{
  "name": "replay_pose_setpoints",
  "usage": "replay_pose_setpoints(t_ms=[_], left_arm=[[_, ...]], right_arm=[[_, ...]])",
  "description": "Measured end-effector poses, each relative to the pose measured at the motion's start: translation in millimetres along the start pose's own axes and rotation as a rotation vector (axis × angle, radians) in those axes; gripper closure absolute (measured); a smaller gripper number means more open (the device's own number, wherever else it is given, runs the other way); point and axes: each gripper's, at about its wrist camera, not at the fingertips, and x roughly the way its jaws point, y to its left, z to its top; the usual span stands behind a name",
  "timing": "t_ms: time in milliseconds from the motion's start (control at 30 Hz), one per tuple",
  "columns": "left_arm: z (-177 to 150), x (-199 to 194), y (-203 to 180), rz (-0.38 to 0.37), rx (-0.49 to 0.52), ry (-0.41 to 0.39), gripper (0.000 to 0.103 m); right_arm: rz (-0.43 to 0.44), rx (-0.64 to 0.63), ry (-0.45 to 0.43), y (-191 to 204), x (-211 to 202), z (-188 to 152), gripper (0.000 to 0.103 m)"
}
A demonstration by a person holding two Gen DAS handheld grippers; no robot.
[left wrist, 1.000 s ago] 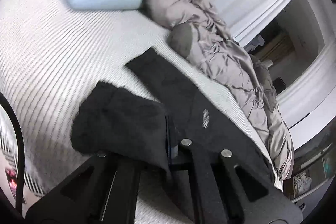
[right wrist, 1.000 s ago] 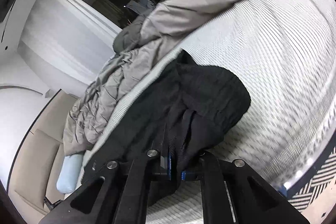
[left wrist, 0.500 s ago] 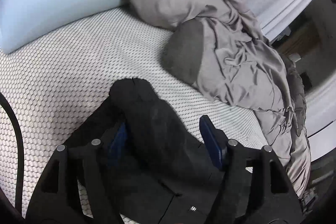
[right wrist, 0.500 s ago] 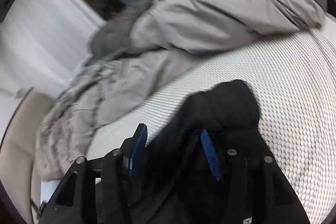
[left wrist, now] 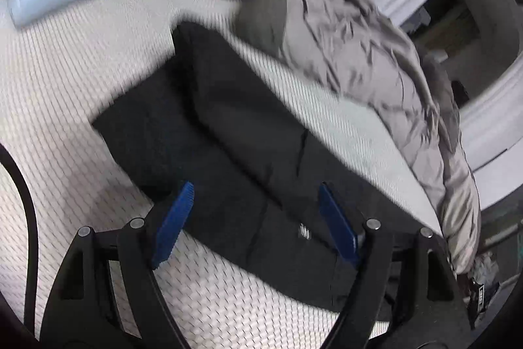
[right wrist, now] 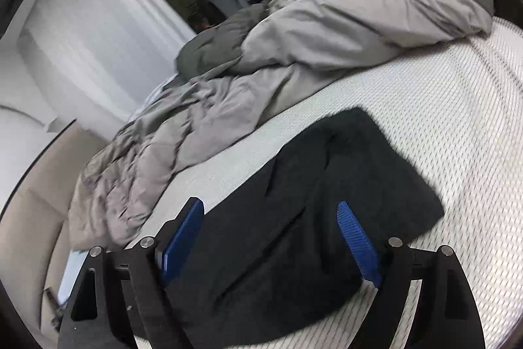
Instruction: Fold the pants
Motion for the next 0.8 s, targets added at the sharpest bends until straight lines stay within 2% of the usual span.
replay_pose_setpoints(t_ms=[100, 200, 267, 367, 433, 500, 600, 700, 767, 800], left_arm=[[-19, 9, -5, 0.0, -0.004, 0.043, 0.03], [-27, 10, -9, -0.002, 0.029, 0.006, 0.033], [-27, 17, -9, 0.001, 0.024, -0.013, 0.043], [-20, 41, -8, -0.04, -0.007, 0.017, 0.063], [-7, 60, -13, -0.033, 0.008, 0.036, 0.086], [8, 72, -23, -0.04, 0.034, 0.014, 0.095], [31, 79, -43, -0.075, 0.055, -0.028, 0.099], [47, 63, -64, -0.116, 0.104, -0.119, 0.1], [51, 62, -71, -0.1, 0.113, -0.144, 0.099], [50, 71, -72, -0.051, 0.118, -0.132, 0.098]], right_arm=[[0.057, -0.027, 0.072, 4, 1, -23, 0.016], [0.069, -0.062, 0.113, 8, 9, -38, 0.016], [0.062, -0.064, 0.131, 7, 16, -42, 0.016], [0.082, -0.04, 0.156, 4, 26, -43, 0.016], [0.083, -0.049, 0.164, 6, 32, -44, 0.017], [0.079, -0.056, 0.168, 8, 37, -43, 0.017], [0.073, -0.056, 0.171, 10, 43, -44, 0.017], [0.065, -0.058, 0.168, 10, 44, -44, 0.017], [0.059, -0.059, 0.169, 9, 44, -44, 0.017], [0.057, -0.062, 0.169, 9, 44, -44, 0.017]])
